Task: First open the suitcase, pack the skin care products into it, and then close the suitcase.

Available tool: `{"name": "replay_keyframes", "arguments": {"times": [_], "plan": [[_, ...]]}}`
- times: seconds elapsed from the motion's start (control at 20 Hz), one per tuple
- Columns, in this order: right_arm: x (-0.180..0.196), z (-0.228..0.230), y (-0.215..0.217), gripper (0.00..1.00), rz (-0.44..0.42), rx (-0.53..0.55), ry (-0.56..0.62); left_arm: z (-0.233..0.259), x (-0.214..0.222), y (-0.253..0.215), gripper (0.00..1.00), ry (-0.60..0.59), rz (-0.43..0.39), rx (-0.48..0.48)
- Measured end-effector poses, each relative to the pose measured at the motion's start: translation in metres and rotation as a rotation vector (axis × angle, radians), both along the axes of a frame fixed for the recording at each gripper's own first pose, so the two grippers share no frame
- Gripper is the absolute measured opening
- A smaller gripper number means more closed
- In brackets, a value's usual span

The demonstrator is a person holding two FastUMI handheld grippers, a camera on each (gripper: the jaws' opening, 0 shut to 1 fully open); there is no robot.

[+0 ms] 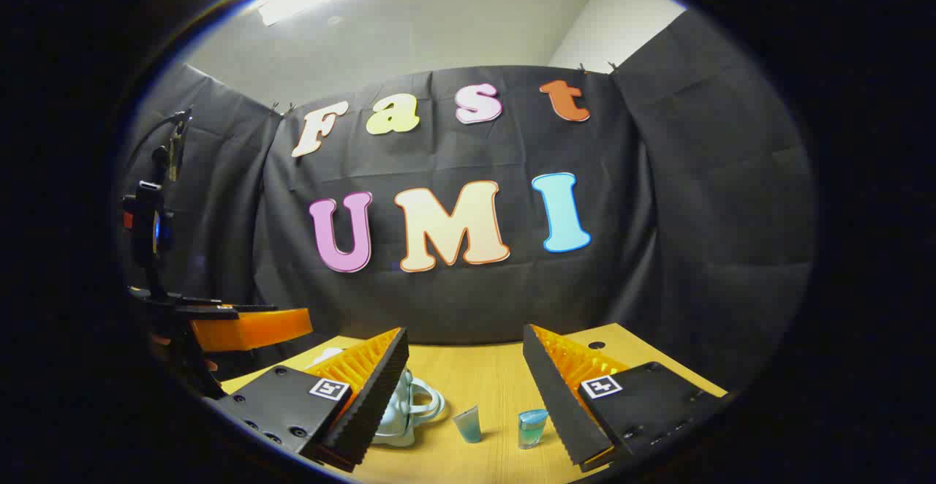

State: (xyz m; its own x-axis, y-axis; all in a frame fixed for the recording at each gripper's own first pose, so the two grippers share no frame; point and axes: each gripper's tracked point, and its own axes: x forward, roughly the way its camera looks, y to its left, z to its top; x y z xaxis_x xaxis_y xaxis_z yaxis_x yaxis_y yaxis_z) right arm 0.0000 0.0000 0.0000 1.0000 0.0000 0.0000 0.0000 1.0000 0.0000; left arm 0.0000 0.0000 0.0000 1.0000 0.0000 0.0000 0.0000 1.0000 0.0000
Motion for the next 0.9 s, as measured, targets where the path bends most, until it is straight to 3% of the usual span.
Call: {"name": "replay_keyframes", "arguments": {"times": [0.3,0.9], "plan": [[0.006,-0.006,-0.021,0.98,0.021,-0.004,0.060,-0.021,0.009,0.002,0.95,0.073,0.073,-0.088],[0.010,0.005,-0.088,0.96,-0.097,-0.015,0.056,-0.033,0.056,-0.035,0.95,0.157,0.002,-0.135]]}}
